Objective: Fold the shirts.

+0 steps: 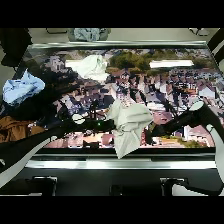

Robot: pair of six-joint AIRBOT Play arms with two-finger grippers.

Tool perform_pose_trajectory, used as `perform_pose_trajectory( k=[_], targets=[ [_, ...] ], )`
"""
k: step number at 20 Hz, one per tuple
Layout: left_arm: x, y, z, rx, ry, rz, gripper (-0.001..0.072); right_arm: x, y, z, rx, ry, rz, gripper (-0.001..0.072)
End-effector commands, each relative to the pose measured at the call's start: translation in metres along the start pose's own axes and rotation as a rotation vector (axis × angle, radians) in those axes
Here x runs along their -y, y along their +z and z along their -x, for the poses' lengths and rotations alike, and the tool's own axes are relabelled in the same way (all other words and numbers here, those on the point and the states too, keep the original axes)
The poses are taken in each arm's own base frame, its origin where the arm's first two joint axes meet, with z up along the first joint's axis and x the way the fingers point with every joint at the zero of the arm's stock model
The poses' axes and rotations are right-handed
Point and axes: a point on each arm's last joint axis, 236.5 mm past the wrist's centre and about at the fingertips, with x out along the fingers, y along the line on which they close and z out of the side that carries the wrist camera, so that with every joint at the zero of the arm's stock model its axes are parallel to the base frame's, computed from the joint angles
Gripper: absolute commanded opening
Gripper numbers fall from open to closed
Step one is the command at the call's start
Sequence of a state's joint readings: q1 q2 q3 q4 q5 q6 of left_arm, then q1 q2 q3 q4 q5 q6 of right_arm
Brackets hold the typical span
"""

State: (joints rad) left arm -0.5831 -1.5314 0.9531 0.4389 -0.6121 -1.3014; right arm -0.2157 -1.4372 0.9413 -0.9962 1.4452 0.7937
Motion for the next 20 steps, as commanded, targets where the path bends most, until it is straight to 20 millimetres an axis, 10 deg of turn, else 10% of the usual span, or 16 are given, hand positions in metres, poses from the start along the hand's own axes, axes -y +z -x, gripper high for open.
perform_pose_trajectory(
  k=[1,7,8,10,13,16,20],
  targets=[
    [0.017,0.009,0.014,0.036,-0.029,-0.05,0.0029,-0.031,0.005,-0.044,0.0,0.056,0.059,0.0718],
    [0.032,0.008,0.025,0.039,-0.058,-0.07,0.0029,-0.047,0.029,-0.081,0.027,-0.044,0.041,0.07],
    [0.034,0.01,0.026,0.046,-0.06,-0.072,0.0029,-0.052,0.028,-0.085,0.017,-0.045,0.032,0.0605],
    [0.041,0.013,0.031,0.06,-0.071,-0.103,0.0028,-0.056,0.026,-0.089,0.001,-0.055,0.043,0.0094],
    [0.073,0.037,0.063,0.158,-0.111,-0.238,0.0026,-0.054,0.033,-0.066,0.025,-0.115,0.11,0.0053],
    [0.13,0.094,0.16,0.4,-0.165,-0.379,0.0026,-0.057,0.07,0.038,0.202,-0.334,0.268,0.0053],
    [0.236,0.124,0.393,0.91,-0.279,-0.576,0.0026,-0.147,0.089,0.295,0.767,-0.801,0.485,0.0053]
  ],
)
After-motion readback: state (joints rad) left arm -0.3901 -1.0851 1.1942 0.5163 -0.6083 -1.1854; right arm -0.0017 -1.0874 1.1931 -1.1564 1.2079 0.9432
